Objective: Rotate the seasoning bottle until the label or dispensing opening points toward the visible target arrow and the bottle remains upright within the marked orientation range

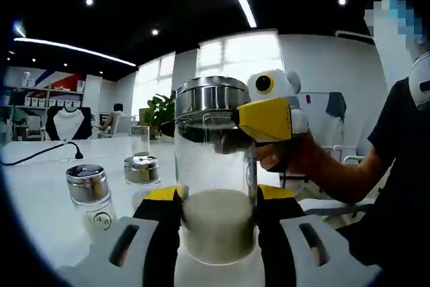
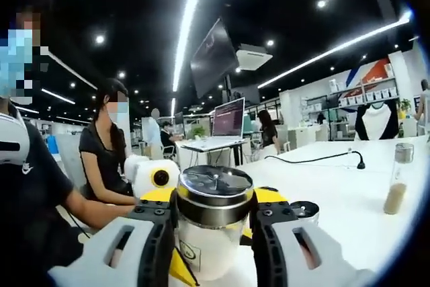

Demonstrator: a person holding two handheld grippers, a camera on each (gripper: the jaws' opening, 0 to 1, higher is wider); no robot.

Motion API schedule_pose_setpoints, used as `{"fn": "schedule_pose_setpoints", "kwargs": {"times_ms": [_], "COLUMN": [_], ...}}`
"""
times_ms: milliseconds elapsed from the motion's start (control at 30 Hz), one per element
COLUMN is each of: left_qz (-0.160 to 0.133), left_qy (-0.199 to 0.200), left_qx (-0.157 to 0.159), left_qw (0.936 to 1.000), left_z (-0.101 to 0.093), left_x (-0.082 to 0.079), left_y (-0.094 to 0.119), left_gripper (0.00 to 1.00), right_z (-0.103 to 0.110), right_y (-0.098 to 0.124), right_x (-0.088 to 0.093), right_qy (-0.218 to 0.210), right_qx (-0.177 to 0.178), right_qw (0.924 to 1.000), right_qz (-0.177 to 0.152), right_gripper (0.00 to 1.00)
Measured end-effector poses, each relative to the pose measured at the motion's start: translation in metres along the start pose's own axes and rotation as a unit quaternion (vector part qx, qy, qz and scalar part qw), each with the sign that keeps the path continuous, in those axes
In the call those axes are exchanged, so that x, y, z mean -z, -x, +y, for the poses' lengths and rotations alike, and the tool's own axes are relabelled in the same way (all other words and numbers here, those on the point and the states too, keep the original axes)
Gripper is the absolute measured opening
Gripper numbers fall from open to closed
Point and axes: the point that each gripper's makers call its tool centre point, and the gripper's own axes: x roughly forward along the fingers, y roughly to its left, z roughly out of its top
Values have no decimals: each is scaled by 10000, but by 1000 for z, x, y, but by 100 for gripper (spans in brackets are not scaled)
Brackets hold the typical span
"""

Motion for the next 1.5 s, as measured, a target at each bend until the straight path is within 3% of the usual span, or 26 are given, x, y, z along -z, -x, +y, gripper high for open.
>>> {"fn": "schedule_pose_setpoints", "kwargs": {"times_ms": [133, 267, 400, 500, 600, 733, 1267, 1500], "left_qz": [12, 70, 162, 152, 100, 241, 324, 224], "left_qy": [162, -49, -307, -556, -601, -937, -921, -949], "left_qx": [214, 208, 33, -175, -189, -418, -583, -702], "left_qw": [9996, 9997, 9994, 9982, 9980, 9944, 9935, 9928], "left_z": [-5, -6, 0, 7, 7, 11, 18, 24], "left_x": [3, 5, 6, 6, 1, 2, 5, -4], "left_y": [0, -2, -3, -2, -1, -1, 1, 5], "left_gripper": [46, 46, 46, 46, 46, 45, 46, 50], "right_z": [2, 9, 8, 2, 1, -5, -25, -40], "right_y": [1, -1, -5, -6, -5, -3, 5, 18], "right_x": [0, 1, 2, 1, -3, -4, -5, -11], "right_qy": [33, 322, 658, 724, 719, 809, 790, 669], "right_qx": [-10, 33, 229, 413, 430, 603, 1027, 1269], "right_qw": [10000, 9993, 9973, 9963, 9964, 9948, 9914, 9896], "right_qz": [62, 161, 237, 216, 151, 164, 205, 79], "right_gripper": [42, 40, 40, 40, 40, 40, 39, 39]}}
